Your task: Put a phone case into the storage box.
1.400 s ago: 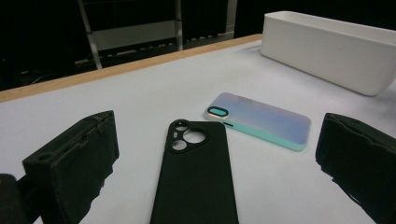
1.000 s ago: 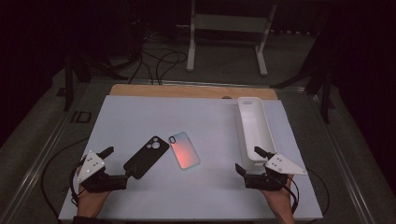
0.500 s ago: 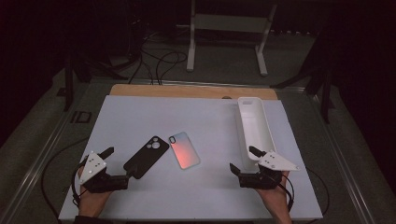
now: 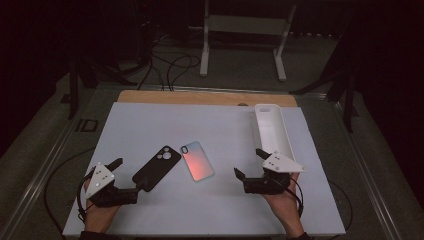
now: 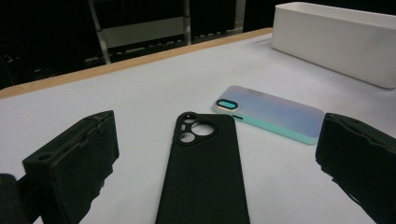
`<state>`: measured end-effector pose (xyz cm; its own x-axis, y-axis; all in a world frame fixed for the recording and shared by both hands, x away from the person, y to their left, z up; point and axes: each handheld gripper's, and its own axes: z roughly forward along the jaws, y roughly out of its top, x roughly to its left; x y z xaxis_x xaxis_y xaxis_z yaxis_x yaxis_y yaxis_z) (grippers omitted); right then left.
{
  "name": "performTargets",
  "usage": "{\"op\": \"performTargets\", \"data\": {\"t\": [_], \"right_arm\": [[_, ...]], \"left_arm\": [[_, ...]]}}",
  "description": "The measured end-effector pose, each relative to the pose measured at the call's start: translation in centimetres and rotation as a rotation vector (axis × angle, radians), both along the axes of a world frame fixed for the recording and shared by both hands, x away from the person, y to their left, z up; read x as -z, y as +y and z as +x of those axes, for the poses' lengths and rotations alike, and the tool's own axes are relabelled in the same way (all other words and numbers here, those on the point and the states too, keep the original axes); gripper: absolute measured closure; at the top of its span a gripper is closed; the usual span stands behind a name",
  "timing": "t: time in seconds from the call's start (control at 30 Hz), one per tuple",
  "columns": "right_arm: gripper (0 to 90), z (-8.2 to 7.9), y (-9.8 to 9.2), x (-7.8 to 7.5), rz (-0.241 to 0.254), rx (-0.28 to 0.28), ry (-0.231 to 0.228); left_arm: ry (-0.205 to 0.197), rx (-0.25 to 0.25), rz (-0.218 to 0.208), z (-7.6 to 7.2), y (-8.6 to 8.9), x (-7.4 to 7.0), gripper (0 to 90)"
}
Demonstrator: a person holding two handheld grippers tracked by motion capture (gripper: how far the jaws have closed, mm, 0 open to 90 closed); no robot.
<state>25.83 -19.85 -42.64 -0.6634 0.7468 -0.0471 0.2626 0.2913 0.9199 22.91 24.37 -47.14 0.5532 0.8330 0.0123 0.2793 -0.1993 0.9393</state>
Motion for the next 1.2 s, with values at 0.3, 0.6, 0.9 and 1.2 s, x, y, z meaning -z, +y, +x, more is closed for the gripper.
{"op": "performTargets", "data": {"t": [0.3,0.6,0.9,1.2], "right_arm": [[7.8,1.5,2.3,-0.4,-0.034,-0.006,0.035],[7.8,2.9,4.5,-0.5,-0.055,-0.009,0.059],[7.9,4.0,6.5,-0.2,-0.075,-0.015,0.109],[7.9,4.9,7.9,0.3,-0.125,-0.030,0.155]], "left_arm": [[0.007,-0.002,0.005,0.0,0.0,0.0,0.0],[0.007,-0.010,-0.001,0.0,0.2,0.0,0.0],[0.009,-0.013,0.001,0.0,0.2,0.1,0.0],[0.014,-0.013,0.008,0.1,0.2,0.2,0.0]]}}
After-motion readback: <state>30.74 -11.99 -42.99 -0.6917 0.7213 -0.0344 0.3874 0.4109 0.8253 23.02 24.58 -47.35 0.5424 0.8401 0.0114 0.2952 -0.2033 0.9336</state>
